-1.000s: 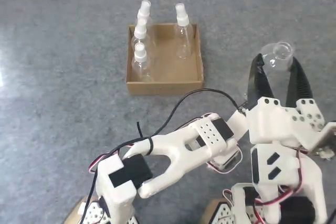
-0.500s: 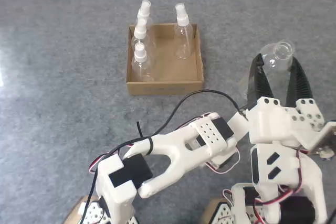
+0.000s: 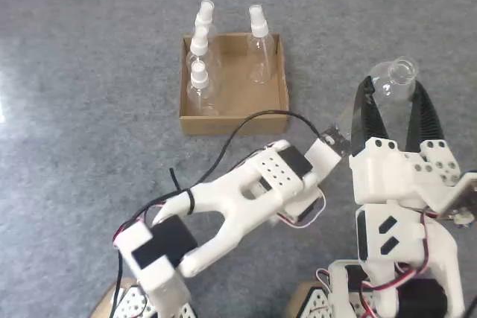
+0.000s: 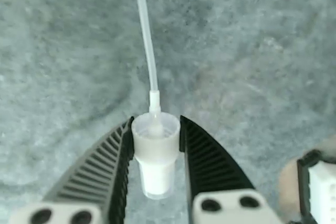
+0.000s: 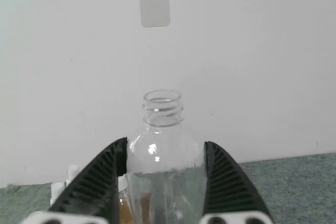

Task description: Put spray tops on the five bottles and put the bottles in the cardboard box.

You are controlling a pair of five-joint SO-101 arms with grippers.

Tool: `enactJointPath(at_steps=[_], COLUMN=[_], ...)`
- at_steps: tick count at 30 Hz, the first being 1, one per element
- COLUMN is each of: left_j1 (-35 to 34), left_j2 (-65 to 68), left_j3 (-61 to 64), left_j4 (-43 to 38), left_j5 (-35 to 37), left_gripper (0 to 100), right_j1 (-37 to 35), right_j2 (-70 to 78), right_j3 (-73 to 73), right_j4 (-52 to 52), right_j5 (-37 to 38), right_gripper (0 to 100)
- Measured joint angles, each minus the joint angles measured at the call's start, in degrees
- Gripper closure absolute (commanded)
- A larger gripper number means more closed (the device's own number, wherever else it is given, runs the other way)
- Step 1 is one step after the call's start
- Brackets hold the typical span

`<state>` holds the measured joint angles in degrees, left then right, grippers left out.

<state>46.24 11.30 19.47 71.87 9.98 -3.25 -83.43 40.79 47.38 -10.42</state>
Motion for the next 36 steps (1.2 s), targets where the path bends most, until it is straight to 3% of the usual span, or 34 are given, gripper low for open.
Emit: enactJointPath(at_steps=[9, 27, 36], left_j1=[-0.53, -13.45, -15.30], left_j2=[-9.14, -29.10, -37.27], left_j3=[5.19, 11.34, 14.24], left_j4=[0.26, 0.26, 0.26], left_j5=[-1.41, -2.29, -2.46], left_gripper=[99, 99, 99], right_j1=[0.00, 0.00, 0.00], right_j2=[0.00, 0.00, 0.00], right_j3=[0.00, 0.00, 0.00], right_j4=[0.00, 0.00, 0.00], right_j5=[0.00, 0.00, 0.00], right_gripper=[97.7, 97.7, 97.7])
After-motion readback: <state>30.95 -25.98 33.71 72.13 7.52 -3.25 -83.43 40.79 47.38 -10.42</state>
